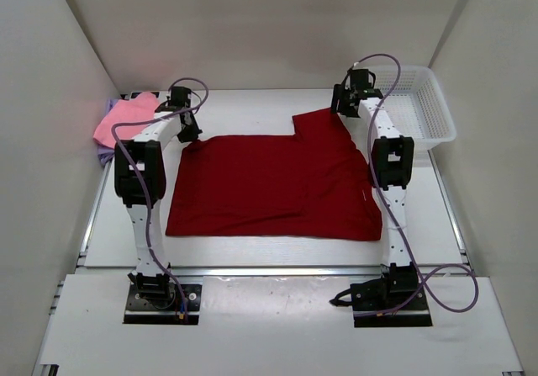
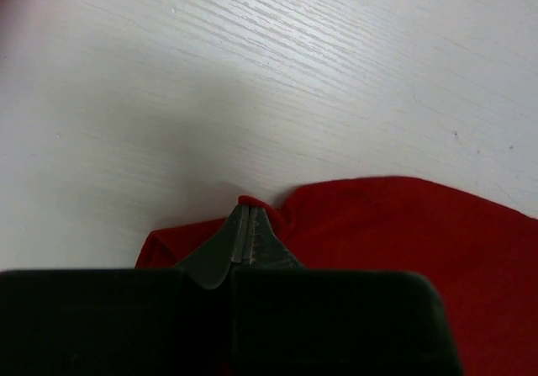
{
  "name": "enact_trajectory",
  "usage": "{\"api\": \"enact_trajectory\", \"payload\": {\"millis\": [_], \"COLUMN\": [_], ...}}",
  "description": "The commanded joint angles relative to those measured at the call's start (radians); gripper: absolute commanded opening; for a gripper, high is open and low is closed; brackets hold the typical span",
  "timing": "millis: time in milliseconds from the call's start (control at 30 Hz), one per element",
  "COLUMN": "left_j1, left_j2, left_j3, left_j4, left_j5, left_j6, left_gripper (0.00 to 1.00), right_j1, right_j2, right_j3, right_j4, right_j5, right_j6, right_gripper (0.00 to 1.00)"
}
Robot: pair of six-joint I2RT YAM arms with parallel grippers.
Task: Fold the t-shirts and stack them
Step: Grap the side of the flattened tshirt furthest away from the robot with both arms
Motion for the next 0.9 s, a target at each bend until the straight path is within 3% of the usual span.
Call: {"api": "enact_trajectory", "payload": {"millis": [0, 100, 300, 367, 433, 667, 867], "left_j1": [-0.001, -0.009, 0.0, -0.001, -0.012, -0.016, -0.016], "left_j2": [-0.126, -0.181, -0.198, -0.201, -0.189, -0.191, -0.189], "left_j3": [-0.019, -0.087, -0.098, -0.106, -0.096, -0.101, -0.112], "left_j4": [0.032, 0.078, 0.082, 0.095, 0.088, 0.086, 0.102], "left_j5": [0.022, 0.022, 0.022, 0.031, 0.037, 0.042, 0.057], "left_j6": [-0.003, -0.003, -0.012, -0.014, -0.008, -0.011, -0.017], "left_gripper": [0.0, 0.0, 0.0, 0.0, 0.0, 0.0, 0.0], "right_j1": [-0.019, -0.035, -0.024, -0.027, -0.03, -0.022, -0.036], "right_j2": [0.012, 0.028, 0.016, 0.023, 0.029, 0.035, -0.013], "right_j3": [0.024, 0.049, 0.023, 0.039, 0.042, 0.064, 0.114], "right_j4": [-0.021, -0.057, -0.043, -0.044, -0.034, -0.012, -0.057], "right_j5": [-0.057, -0.107, -0.15, -0.161, -0.175, -0.207, -0.236], "right_j6": [0.037, 0.052, 0.04, 0.035, 0.048, 0.054, 0.069], "right_gripper": [0.58, 0.55, 0.31, 0.29, 0.2, 0.0, 0.0]}}
